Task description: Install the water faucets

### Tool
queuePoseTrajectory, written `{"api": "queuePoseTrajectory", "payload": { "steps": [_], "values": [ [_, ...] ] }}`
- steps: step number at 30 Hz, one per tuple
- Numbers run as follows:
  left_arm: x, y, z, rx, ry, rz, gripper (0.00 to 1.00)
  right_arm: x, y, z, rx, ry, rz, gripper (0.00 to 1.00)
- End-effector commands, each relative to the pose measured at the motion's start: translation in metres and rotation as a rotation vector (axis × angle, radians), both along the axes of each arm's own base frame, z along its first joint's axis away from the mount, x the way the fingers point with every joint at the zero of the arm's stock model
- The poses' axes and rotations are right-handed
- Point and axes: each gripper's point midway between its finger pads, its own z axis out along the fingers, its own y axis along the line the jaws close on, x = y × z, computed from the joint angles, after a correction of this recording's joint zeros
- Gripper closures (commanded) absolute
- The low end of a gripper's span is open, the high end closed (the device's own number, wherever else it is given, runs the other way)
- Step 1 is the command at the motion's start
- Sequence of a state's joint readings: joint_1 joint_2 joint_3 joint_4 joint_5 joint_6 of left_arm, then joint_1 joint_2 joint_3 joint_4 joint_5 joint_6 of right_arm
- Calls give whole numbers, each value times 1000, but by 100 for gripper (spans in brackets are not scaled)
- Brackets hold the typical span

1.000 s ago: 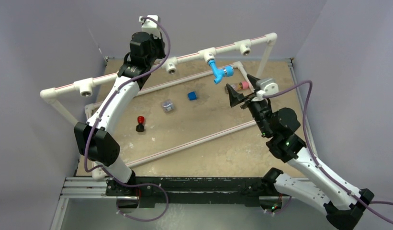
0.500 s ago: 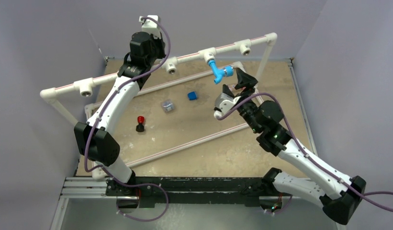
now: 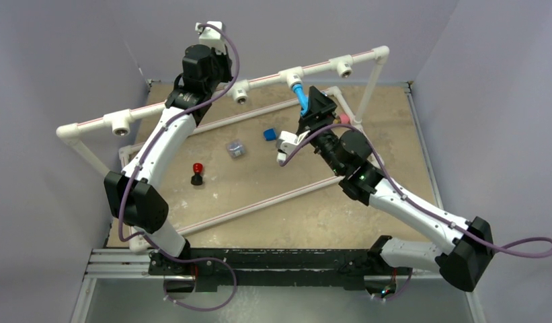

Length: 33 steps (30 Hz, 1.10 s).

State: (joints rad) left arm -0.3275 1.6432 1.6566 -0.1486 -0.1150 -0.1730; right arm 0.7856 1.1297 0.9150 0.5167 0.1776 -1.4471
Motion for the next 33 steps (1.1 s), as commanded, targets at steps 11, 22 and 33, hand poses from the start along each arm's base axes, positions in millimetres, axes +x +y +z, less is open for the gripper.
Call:
{"api": "queuePoseTrajectory", "payload": {
  "steps": [11,22,33],
  "values": [
    [0,-3,-55,44,150,-12,100,6,-4,30,143,-47,-77,87],
    [0,-4,-54,39,150,-16,100,-7,26,-23,617,310,59,100],
    [-2,-5,-54,36,150,-22,100,-32,73,-9,1417,851,427,100]
  ]
}}
